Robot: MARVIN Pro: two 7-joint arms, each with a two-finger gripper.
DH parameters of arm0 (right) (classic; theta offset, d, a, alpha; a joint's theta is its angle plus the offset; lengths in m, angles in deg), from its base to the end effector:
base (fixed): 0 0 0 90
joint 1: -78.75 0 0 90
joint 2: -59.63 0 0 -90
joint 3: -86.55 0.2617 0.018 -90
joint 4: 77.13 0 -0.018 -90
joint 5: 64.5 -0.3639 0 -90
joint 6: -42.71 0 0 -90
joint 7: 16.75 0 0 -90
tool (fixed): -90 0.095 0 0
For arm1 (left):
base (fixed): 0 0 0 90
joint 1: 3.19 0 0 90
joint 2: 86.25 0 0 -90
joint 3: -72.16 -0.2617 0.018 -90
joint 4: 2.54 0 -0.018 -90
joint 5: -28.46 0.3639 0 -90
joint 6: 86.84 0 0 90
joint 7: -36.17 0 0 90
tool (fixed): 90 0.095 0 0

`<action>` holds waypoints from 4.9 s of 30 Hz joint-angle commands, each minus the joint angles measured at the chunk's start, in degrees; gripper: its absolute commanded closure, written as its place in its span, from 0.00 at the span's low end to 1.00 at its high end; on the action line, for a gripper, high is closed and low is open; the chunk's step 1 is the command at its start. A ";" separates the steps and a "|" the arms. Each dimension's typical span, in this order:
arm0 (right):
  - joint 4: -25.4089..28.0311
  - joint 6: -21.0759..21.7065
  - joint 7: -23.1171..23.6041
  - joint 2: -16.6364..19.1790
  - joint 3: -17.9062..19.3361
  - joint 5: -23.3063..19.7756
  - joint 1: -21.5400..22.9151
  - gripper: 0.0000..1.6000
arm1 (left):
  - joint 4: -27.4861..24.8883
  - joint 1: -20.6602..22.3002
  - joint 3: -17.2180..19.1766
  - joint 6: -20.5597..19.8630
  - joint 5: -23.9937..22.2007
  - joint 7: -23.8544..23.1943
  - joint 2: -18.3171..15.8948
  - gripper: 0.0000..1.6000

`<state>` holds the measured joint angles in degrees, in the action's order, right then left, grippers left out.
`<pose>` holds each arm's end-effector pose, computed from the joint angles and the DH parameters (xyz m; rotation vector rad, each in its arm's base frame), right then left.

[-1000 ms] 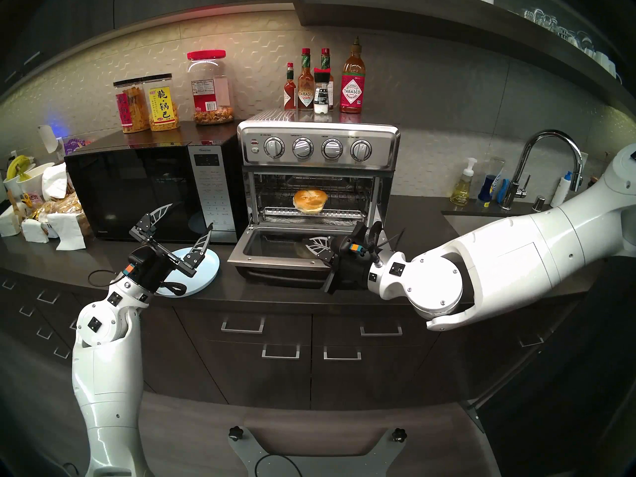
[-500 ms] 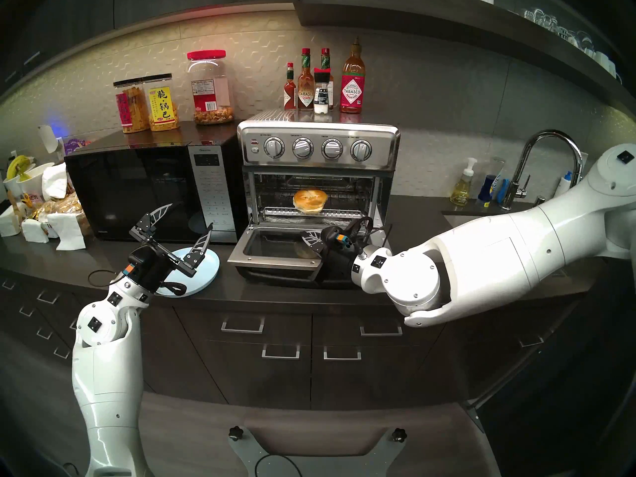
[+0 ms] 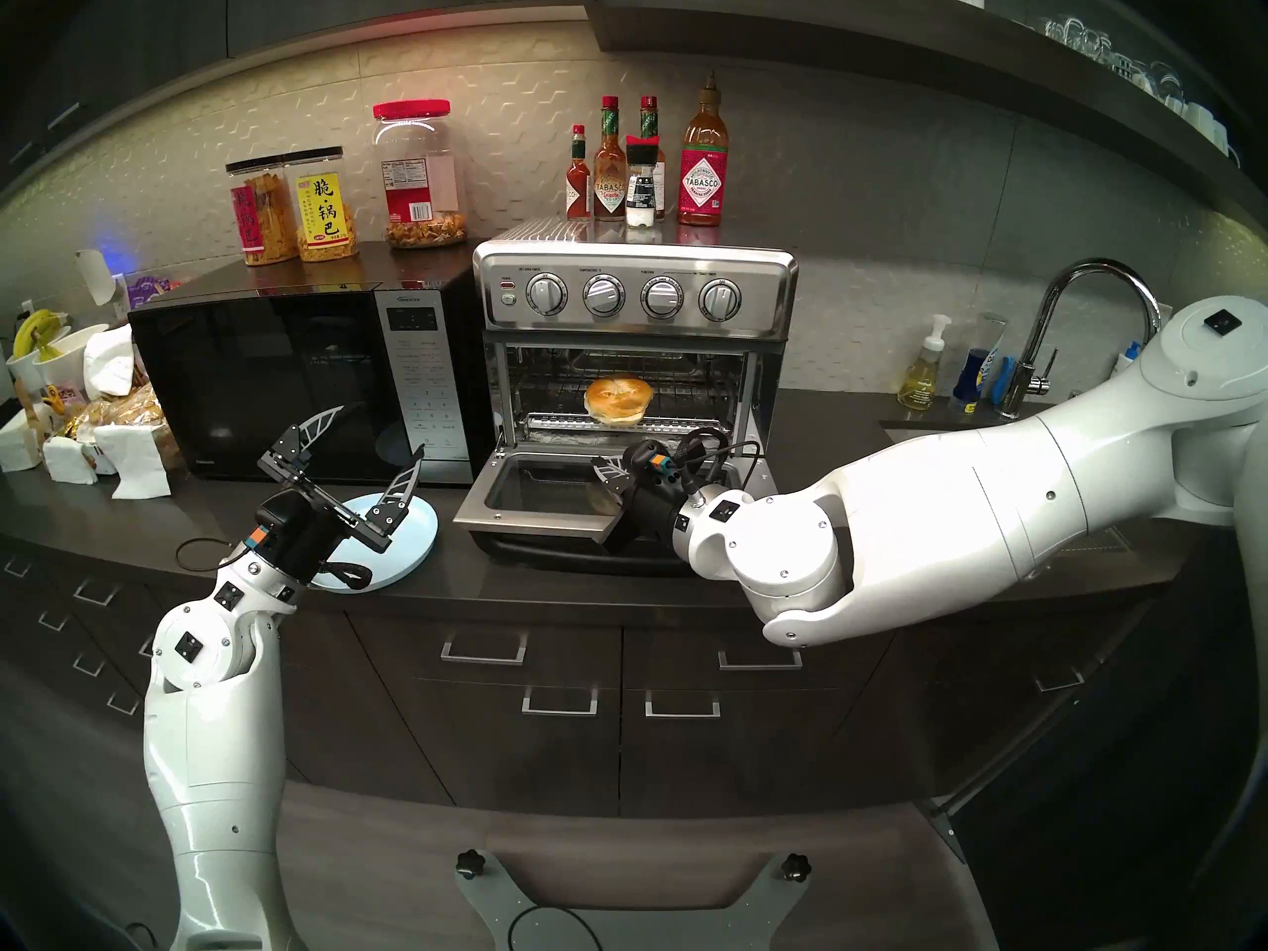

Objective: Open the oven and place the bagel inside on the rack

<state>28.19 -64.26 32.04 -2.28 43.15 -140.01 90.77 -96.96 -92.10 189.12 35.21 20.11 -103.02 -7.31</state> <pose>0.4113 0.2102 -0.2049 -1.9547 -1.1683 -1.9512 0.4178 0.1731 -0.1667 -1.3809 0.9141 -2.6073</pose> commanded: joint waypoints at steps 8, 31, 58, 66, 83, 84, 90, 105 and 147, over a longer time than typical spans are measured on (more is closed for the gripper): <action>-2.18 -1.39 -7.00 -2.56 2.61 0.16 -2.15 1.00 | -0.97 0.49 -0.09 0.07 -0.42 -0.10 -0.11 0.00; -11.93 -1.12 -2.71 -5.77 5.22 -5.37 -5.01 1.00 | -0.97 0.49 -0.08 0.07 -0.42 -0.11 -0.10 0.00; -13.26 -2.16 -4.47 -6.43 6.56 -8.20 -5.40 1.00 | -0.97 0.49 -0.08 0.07 -0.42 -0.11 -0.10 0.00; -15.02 -1.72 -3.73 -7.50 7.56 -10.75 -6.00 1.00 | -0.97 0.49 -0.08 0.07 -0.42 -0.11 -0.10 0.00; -20.06 -0.48 -2.61 -10.09 8.50 -14.21 -7.67 1.00 | -0.97 0.49 -0.08 0.06 -0.42 -0.12 -0.10 0.00; -20.19 -0.48 -2.43 -10.11 8.54 -14.34 -7.73 1.00 | -0.97 0.49 -0.08 0.06 -0.42 -0.12 -0.10 0.00; -20.65 -1.04 -3.10 -10.33 8.12 -13.61 -7.89 1.00 | -0.98 0.49 -0.08 0.06 -0.43 -0.12 -0.10 0.00; -23.22 -0.84 -3.25 -11.51 8.74 -13.80 -8.81 1.00 | -0.97 0.49 -0.07 0.06 -0.42 -0.12 -0.10 0.00; -39.18 -0.47 -0.47 -18.68 9.07 -16.88 -12.72 1.00 | -0.97 0.49 -0.07 0.06 -0.42 -0.13 -0.09 0.00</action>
<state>-7.09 -65.03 30.94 -19.17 51.78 -156.72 78.50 -96.96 -92.10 189.16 35.21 20.11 -103.03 -7.27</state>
